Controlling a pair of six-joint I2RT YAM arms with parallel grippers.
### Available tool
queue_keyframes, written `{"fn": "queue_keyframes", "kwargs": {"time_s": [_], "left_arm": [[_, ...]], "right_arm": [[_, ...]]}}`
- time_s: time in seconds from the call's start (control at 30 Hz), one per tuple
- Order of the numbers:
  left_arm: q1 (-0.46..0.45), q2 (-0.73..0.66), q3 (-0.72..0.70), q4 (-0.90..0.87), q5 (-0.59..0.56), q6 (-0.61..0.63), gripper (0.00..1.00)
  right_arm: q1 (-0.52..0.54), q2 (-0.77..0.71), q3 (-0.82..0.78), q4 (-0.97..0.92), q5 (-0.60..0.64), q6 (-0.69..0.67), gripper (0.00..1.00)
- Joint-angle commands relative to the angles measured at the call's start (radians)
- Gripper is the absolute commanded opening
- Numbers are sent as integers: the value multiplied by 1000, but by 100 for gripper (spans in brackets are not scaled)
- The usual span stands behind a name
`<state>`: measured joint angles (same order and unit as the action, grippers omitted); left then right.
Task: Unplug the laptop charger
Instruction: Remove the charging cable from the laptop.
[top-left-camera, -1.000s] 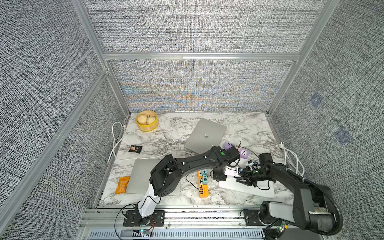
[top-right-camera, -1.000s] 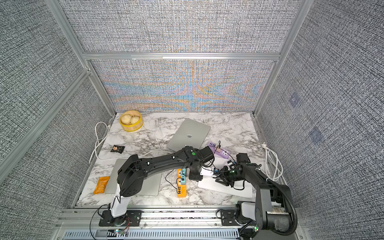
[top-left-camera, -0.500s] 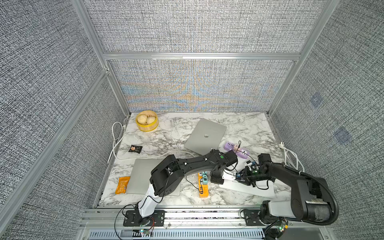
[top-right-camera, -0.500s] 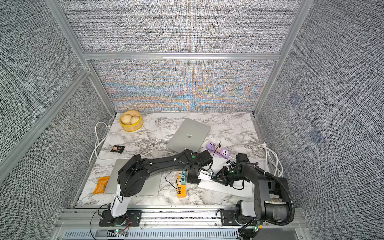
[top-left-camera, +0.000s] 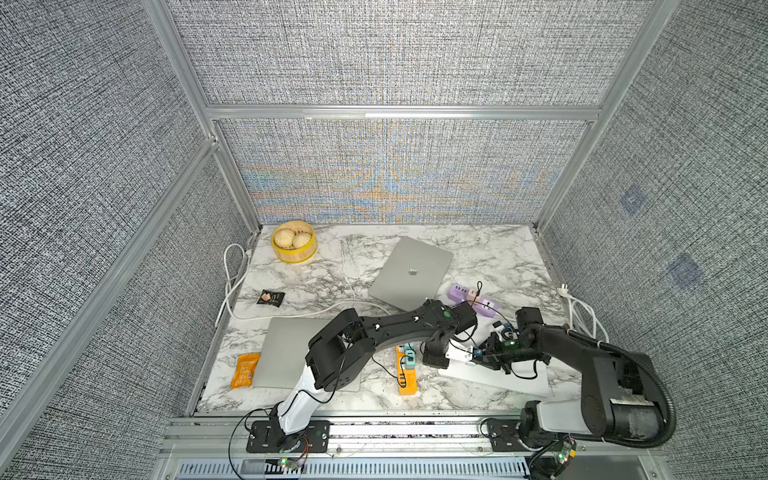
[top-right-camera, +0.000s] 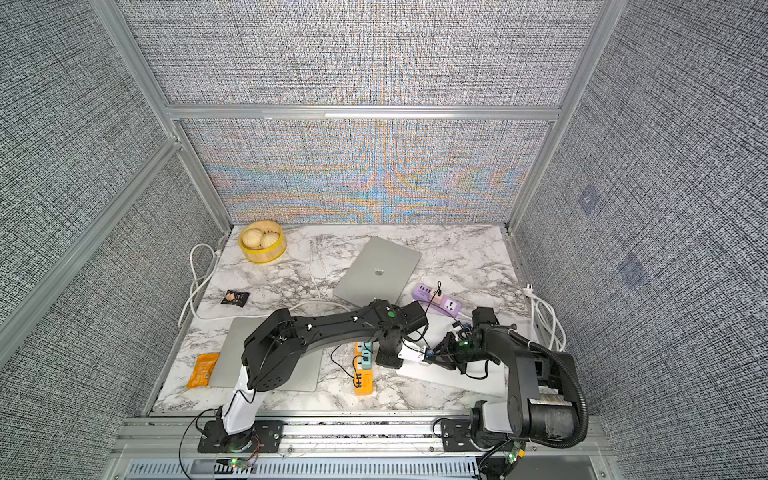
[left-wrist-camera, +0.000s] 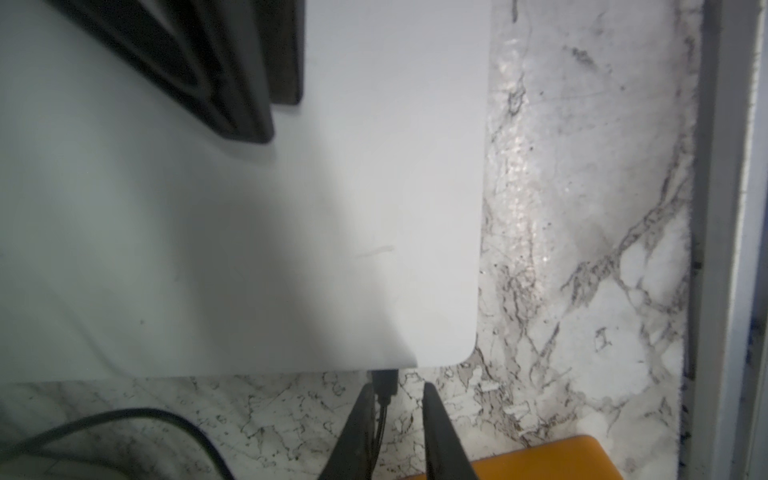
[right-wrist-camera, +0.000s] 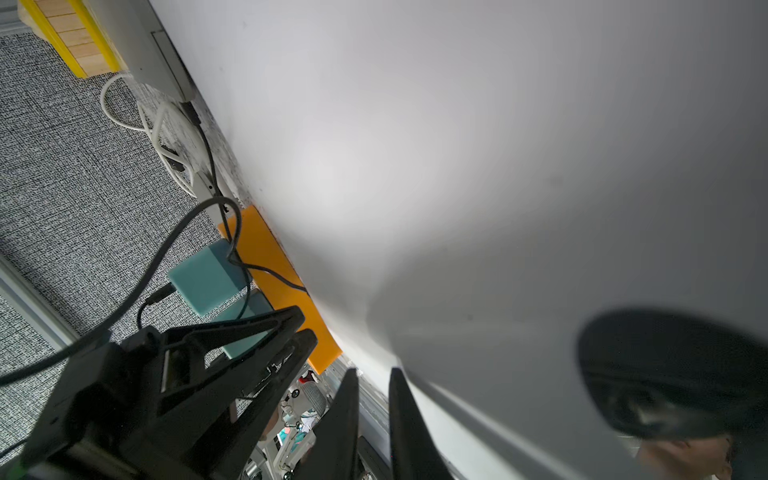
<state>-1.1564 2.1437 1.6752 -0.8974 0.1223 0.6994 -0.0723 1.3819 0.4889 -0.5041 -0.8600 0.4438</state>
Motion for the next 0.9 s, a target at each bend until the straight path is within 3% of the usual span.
{"fn": "queue_keyframes", "kwargs": {"time_s": [0.0, 0.27, 0.87], "left_arm": [[2, 11, 3, -24, -8, 15, 20], [16, -13, -45, 15, 3, 10, 20], [20, 32, 15, -18, 22, 24, 21]], "right_arm": [[-2, 3, -1, -2, -11, -7, 18], [-8, 13, -3, 6, -15, -7, 18], [-14, 29, -7, 13, -35, -11, 18]]}}
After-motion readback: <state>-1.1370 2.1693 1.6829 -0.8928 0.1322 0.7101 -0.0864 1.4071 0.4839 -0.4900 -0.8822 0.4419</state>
